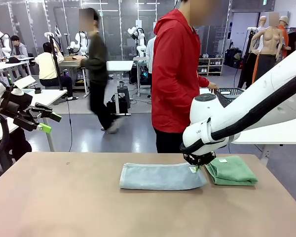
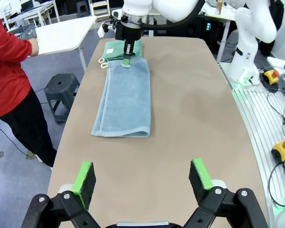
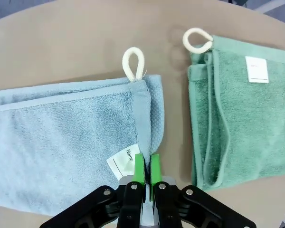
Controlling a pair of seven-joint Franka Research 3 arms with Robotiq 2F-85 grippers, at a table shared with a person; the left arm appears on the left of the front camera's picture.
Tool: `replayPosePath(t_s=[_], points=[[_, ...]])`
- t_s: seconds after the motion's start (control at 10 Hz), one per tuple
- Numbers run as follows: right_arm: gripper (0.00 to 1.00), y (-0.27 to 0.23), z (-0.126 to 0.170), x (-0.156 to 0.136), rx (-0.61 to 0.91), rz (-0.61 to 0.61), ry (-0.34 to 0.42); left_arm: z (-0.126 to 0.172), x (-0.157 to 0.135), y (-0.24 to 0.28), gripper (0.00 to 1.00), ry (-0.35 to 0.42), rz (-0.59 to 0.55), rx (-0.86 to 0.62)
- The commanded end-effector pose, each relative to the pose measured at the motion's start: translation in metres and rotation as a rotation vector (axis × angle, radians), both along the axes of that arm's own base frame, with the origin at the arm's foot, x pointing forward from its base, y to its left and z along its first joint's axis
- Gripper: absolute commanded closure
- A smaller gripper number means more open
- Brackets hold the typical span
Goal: Fold the towels and place them in the basket.
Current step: When a person lays out a Towel with hook on the table, fold it in half twice.
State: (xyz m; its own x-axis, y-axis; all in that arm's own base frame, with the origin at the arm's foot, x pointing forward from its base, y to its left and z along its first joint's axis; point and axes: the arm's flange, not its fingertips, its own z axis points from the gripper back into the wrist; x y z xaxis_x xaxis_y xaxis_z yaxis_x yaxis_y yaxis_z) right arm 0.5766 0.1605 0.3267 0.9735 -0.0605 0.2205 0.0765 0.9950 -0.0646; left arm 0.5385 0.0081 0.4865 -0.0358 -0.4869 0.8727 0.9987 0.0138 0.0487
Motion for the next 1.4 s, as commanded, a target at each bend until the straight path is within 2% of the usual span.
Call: replayPosePath(t_s=[0.0,0.2,0.5,0.9,1.3], points=[[1.00,-0.001,0.004,-0.005,-0.007,0.027,-0.031,0.002,-0.001,-0.001,0.00,-0.004,-0.005,0.006],[1.00,0.017,0.023,-0.008,0.019,0.037,-0.046,0.002,-0.001,-0.001,0.00,-0.004,-0.005,0.006],[1.00,0.081,0.053,-0.015,0.064,0.037,-0.031,0.002,-0.001,-0.001,0.00,-0.004,-0.005,0.006],[1.00,0.162,0.052,-0.005,0.152,0.043,-0.008,0.002,-0.001,-0.001,0.00,-0.004,-0.005,0.006],[1.00,0.209,0.042,-0.012,0.281,0.023,0.013,0.002,-0.001,-0.001,0.00,-0.004,-0.005,0.006]])
